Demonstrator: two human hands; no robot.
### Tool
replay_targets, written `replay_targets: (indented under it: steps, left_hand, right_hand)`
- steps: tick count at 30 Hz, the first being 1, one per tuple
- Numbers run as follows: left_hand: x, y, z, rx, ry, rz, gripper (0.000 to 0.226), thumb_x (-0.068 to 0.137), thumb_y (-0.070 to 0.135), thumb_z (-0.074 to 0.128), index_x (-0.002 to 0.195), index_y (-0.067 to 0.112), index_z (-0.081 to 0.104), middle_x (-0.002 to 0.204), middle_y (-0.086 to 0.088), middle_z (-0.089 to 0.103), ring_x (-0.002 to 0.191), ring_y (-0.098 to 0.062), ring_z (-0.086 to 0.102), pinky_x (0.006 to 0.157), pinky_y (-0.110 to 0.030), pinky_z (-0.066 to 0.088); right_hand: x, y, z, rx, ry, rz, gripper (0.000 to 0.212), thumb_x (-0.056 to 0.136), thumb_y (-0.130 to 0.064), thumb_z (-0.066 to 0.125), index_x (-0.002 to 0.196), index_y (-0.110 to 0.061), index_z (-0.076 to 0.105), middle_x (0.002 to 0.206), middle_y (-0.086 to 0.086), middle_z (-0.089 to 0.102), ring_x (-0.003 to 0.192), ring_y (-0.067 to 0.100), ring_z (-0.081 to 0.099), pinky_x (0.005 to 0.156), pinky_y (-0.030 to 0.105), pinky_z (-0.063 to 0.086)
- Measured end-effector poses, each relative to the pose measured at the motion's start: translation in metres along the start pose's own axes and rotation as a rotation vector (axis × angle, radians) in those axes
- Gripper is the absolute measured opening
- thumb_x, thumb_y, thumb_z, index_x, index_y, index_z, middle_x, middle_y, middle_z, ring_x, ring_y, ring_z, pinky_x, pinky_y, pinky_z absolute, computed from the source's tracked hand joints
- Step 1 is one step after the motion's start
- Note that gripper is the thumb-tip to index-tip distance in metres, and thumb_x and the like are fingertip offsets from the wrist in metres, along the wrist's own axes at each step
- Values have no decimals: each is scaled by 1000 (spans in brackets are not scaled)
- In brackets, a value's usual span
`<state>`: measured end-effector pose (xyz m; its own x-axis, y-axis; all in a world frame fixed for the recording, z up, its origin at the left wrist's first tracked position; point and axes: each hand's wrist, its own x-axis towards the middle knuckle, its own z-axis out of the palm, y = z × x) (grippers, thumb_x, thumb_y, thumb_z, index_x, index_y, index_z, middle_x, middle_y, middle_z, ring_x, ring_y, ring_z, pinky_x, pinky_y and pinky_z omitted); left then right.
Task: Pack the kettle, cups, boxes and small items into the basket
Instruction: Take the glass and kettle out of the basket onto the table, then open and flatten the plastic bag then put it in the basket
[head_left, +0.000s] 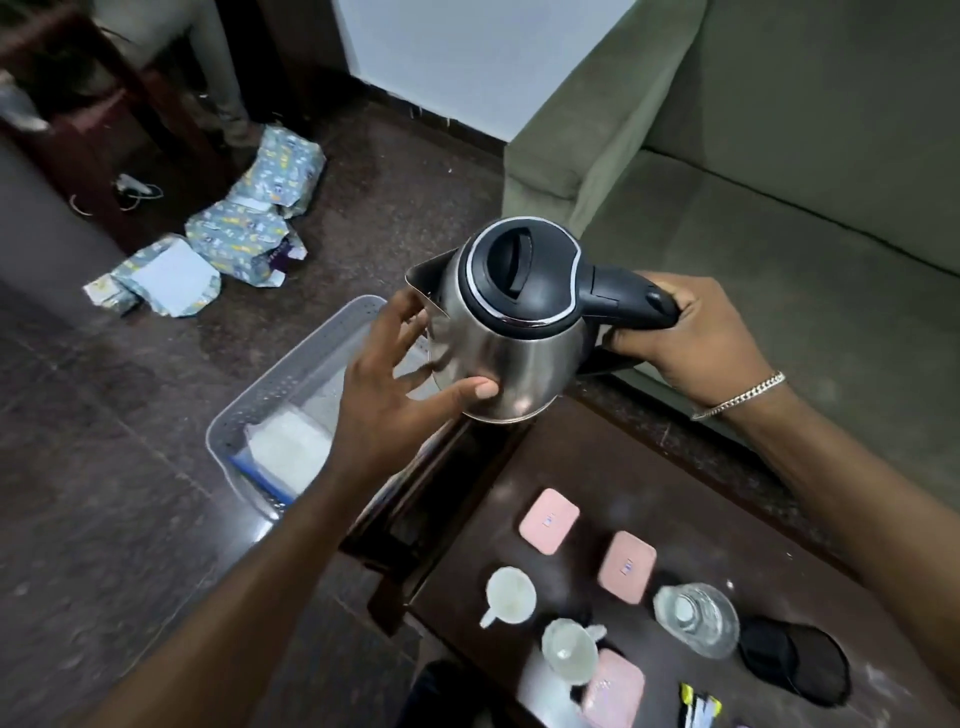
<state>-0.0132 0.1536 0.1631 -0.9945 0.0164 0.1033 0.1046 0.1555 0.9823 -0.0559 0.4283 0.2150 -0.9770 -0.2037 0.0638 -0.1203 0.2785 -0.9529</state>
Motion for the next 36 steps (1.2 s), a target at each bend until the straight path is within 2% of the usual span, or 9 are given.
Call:
replay_targets:
  steps: [5, 8, 13, 18, 22, 27, 31, 34, 36]
  left_hand:
    - [15, -21, -55, 36, 18, -48, 98, 69, 35, 97, 152, 34, 43, 150, 8, 55, 145, -14, 48, 103, -53, 55]
    - [20, -43, -81, 38, 2, -84, 98, 71, 31, 97, 152, 32, 42, 153, 6, 52, 145, -16, 47, 105, -55, 54]
    - [23, -86, -109, 31, -22, -175, 96, 73, 24, 93, 151, 36, 40, 153, 9, 51, 146, -12, 45, 109, -47, 51]
    - [22, -119, -124, 5, 0, -253, 94, 67, 34, 94, 145, 50, 42, 151, 22, 51, 148, -9, 42, 106, -41, 54]
    - [21, -141, -126, -39, -6, -300, 93, 66, 33, 94, 140, 57, 43, 148, 27, 50, 147, -8, 41, 105, -39, 53]
    - [16, -164, -122, -86, -32, -346, 101, 69, 38, 94, 151, 47, 36, 151, 30, 47, 142, 10, 41, 92, -15, 53]
    - [13, -176, -122, -59, -26, -373, 105, 67, 51, 94, 153, 52, 32, 153, 33, 43, 144, 7, 37, 100, -18, 52]
    - [15, -176, -125, 4, -30, -430, 99, 67, 47, 93, 145, 62, 36, 143, 41, 49, 139, 16, 39, 106, -18, 46]
    - [16, -177, -130, 117, -36, -432, 95, 68, 39, 93, 142, 63, 37, 147, 32, 50, 140, 9, 43, 111, -23, 45]
  right_hand:
    - [38, 22, 59, 79, -16, 4, 32, 68, 14, 74, 96, -2, 74, 82, 5, 63, 78, 12, 54, 68, 32, 45]
    - [54, 38, 92, 49, -26, -9, 28, 65, 1, 72, 82, -22, 72, 70, -14, 57, 66, 0, 48, 57, 22, 41]
    - [71, 72, 137, 32, -108, 39, 16, 68, 1, 72, 80, -8, 68, 69, -11, 54, 65, 1, 45, 58, 25, 37]
    - [78, 91, 164, -43, -144, 60, 33, 68, 8, 71, 67, -23, 59, 54, -19, 45, 54, -6, 37, 50, 11, 28]
    - [79, 99, 175, -88, -148, 76, 37, 65, -5, 70, 64, -39, 58, 54, -21, 46, 54, -6, 37, 52, 12, 29]
    - [75, 117, 181, -134, -149, 121, 21, 65, -16, 69, 65, -33, 57, 55, -18, 44, 57, -4, 36, 52, 20, 30]
    - [75, 124, 183, -191, -130, 124, 20, 66, -18, 68, 64, -32, 53, 56, -15, 43, 56, -3, 35, 52, 21, 30]
    - [78, 121, 185, -232, -96, 148, 23, 66, -19, 67, 64, -28, 46, 57, -11, 40, 57, 1, 34, 54, 29, 32]
    - [77, 115, 185, -261, -101, 155, 24, 68, -13, 70, 74, -28, 52, 67, -11, 49, 64, 8, 45, 62, 38, 43]
